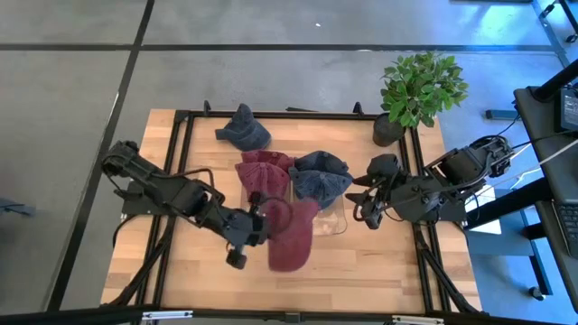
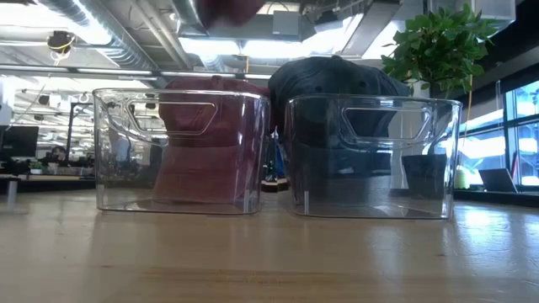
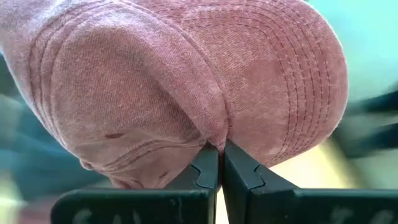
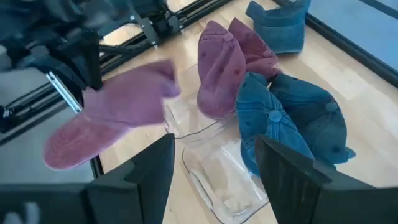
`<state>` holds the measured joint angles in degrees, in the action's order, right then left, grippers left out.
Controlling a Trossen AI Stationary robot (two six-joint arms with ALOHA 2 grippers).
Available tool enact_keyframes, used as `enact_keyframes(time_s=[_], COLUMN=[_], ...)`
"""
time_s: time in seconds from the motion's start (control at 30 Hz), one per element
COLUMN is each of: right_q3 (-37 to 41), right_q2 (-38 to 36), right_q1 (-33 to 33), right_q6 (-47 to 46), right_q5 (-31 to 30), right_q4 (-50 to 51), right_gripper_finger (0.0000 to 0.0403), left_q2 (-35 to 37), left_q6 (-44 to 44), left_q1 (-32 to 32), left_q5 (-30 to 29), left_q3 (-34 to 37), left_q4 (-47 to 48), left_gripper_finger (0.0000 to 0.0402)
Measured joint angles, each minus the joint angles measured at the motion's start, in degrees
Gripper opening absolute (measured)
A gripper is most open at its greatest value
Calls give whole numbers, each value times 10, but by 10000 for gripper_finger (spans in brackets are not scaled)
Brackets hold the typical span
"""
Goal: Pick & Place hat
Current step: Put the red cap into the left transparent bin
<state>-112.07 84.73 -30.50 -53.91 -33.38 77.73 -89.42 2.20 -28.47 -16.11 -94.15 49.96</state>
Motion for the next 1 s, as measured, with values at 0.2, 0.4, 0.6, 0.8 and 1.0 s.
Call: enact_keyframes(time_s=[0.2,0.4,0.6,0.8,1.0], right_q3=[0,0,0,0,0], right_q2=[1,24,63,101,105], right_q1=[8,7,-3,-2,0], right_q6=[3,141,230,229,227], right_q5=[-14,-34,-21,-44,-45], right_q4=[-14,-100,-118,-126,-145], right_gripper_finger=[222,222,222,222,215], left_q2=[-37,-71,-83,-83,-83], left_q6=[-241,-311,-265,-239,-267], left_q1=[-39,-41,-41,-45,-61], left_q5=[-270,-417,-516,-585,-611], left_q3=[-48,-52,-52,-52,-52], left_q4=[10,11,10,7,-24], left_gripper_finger=[3,3,3,3,3])
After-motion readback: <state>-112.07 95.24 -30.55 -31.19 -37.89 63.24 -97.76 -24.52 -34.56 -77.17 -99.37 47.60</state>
